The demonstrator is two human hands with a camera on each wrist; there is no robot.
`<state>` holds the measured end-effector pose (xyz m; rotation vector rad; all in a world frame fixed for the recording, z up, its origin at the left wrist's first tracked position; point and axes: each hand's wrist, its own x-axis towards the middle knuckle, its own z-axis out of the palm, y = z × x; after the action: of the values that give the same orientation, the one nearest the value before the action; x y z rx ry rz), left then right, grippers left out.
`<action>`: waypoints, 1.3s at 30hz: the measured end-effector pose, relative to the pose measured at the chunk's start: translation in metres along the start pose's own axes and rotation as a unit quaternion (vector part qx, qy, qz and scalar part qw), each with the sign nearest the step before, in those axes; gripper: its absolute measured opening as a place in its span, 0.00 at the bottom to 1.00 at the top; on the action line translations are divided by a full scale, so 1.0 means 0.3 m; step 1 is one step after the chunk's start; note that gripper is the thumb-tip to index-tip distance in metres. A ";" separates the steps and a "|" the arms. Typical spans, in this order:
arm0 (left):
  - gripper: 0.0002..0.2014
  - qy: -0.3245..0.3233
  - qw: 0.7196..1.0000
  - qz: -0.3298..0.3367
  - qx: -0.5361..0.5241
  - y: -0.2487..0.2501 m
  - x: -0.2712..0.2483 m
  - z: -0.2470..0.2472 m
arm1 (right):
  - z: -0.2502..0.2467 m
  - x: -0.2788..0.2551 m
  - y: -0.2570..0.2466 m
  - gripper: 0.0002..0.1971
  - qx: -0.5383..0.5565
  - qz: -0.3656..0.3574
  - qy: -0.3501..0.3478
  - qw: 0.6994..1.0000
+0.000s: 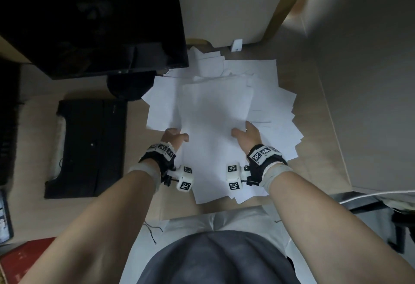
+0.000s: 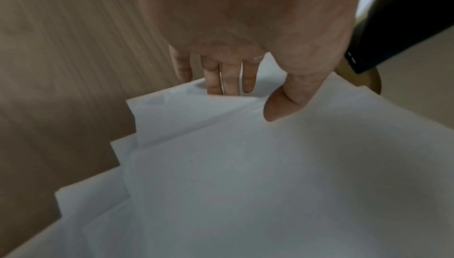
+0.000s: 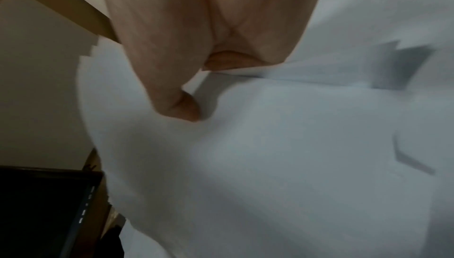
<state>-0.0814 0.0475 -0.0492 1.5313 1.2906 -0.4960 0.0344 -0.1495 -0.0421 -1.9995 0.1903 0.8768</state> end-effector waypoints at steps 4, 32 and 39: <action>0.37 -0.040 0.995 0.034 -0.084 0.074 -0.032 -0.004 | -0.089 -0.051 -0.083 0.06 0.033 -0.053 0.022 0.998; 0.13 0.112 0.961 0.250 -0.034 0.434 -0.190 -0.048 | -0.265 -0.116 -0.380 0.19 0.049 -0.128 0.109 0.985; 0.15 0.087 0.951 0.264 -0.137 0.455 -0.210 -0.025 | -0.217 -0.100 -0.402 0.13 0.130 -0.117 0.092 0.980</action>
<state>0.0173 0.0386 0.0641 1.6226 0.9687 0.1593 0.0996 -0.1386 0.0817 -1.8120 0.1615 0.4913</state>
